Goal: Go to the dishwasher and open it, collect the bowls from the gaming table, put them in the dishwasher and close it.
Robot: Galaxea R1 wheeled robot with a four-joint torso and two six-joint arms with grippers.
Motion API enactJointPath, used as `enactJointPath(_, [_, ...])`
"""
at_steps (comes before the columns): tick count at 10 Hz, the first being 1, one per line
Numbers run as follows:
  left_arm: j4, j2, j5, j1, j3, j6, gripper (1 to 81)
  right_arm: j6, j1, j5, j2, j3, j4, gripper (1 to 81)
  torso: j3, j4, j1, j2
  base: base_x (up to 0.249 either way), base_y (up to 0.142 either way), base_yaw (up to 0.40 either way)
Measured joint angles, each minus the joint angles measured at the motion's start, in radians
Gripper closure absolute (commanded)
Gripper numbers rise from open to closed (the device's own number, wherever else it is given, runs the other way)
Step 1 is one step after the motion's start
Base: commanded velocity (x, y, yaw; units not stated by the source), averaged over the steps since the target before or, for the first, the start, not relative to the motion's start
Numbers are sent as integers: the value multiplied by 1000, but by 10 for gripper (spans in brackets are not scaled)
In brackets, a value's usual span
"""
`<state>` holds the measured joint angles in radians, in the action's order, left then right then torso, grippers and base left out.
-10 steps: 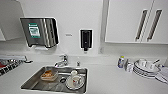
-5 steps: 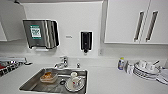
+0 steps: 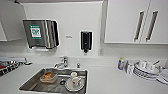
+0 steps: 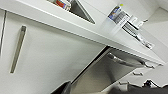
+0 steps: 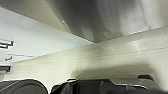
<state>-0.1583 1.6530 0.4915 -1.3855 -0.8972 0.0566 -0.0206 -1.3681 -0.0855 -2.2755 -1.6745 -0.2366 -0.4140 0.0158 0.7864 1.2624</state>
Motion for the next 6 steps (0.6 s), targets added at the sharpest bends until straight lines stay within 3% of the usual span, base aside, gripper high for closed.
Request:
enactJointPath(2, [1, 29, 3, 10, 0, 0, 10, 0, 28, 0, 62, 59, -48, 10, -4, 0, 0, 0, 0, 0, 0])
enactJointPath(6, [1, 84, 4, 13, -22, 0, 10, 0, 75, -1, 176, 178, -111, 10, -61, 0, 1, 0, 0, 0, 0])
